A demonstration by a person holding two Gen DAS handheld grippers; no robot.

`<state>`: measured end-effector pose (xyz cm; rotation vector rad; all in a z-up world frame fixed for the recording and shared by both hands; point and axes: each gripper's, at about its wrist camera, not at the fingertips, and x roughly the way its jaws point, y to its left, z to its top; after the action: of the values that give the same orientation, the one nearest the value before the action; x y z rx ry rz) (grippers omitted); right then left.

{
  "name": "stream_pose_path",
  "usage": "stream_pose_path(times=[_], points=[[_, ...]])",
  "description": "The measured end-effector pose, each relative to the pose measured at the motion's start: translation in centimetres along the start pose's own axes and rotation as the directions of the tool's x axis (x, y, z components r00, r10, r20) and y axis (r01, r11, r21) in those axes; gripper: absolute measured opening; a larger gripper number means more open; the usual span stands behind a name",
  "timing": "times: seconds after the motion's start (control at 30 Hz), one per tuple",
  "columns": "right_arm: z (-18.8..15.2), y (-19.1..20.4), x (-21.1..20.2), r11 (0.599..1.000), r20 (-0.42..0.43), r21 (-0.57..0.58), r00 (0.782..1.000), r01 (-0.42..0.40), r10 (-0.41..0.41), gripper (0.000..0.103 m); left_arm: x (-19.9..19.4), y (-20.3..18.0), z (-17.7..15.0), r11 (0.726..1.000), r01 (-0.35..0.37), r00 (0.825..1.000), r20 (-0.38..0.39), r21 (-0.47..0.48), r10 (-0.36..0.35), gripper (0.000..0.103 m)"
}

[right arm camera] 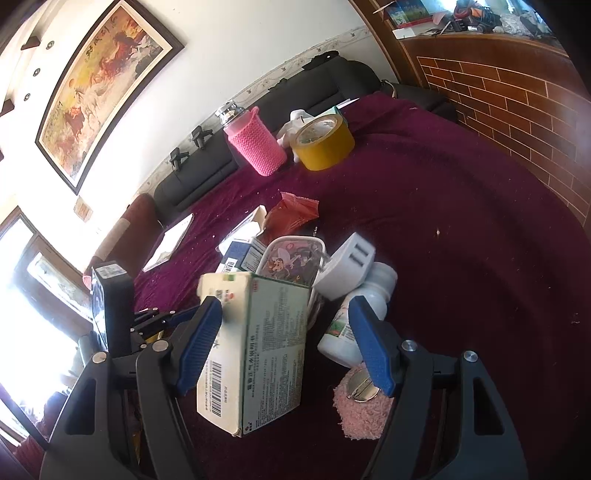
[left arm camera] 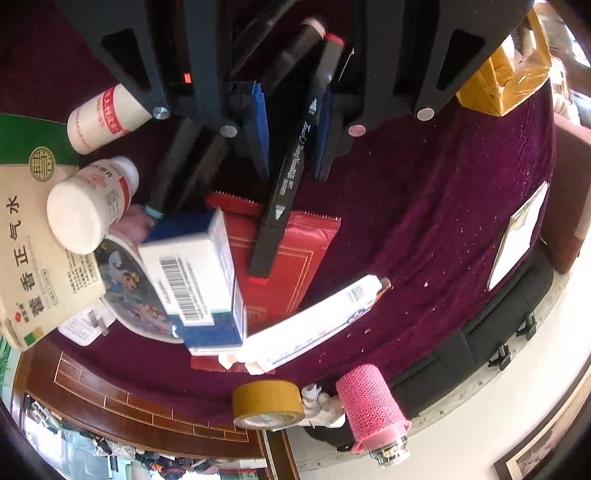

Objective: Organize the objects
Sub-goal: 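Grasp a black marker with red cap using the left gripper, then carry the red-capped marker to the tray with the left gripper while the right gripper grasps another black marker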

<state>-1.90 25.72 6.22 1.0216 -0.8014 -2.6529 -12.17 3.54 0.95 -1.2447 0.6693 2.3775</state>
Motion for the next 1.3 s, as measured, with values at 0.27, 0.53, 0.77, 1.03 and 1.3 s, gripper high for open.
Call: stream_pose_path(times=[0.27,0.53,0.77,1.03,1.3], points=[[-0.3,0.2,0.1,1.000,0.006,-0.009,1.000,0.001,-0.001,0.070,-2.9,1.2,-0.4,0.991,0.032,0.998,0.053,-0.128,-0.025,0.014],[-0.7,1.2,0.0,0.998,0.023,-0.063,1.000,0.021,-0.020,0.070,-13.6,2.9,-5.1,0.950,0.158,0.961,0.264,-0.270,-0.085,0.012],[-1.6,3.6,-0.7,0.976,0.097,-0.199,0.993,0.082,-0.064,0.070,-21.9,4.9,-12.7,0.899,0.234,0.892,0.449,-0.371,-0.048,0.012],[-2.1,11.3,-1.4,0.969,-0.099,-0.205,0.988,-0.134,0.116,0.071,-24.9,7.6,-20.1,0.842,0.260,0.873,0.488,-0.472,0.004,0.012],[-5.4,17.2,10.6,0.982,-0.420,-0.160,0.907,-0.099,0.022,0.056,-24.5,11.0,-25.2,0.773,0.294,0.866,0.498,-0.561,0.032,0.012]])
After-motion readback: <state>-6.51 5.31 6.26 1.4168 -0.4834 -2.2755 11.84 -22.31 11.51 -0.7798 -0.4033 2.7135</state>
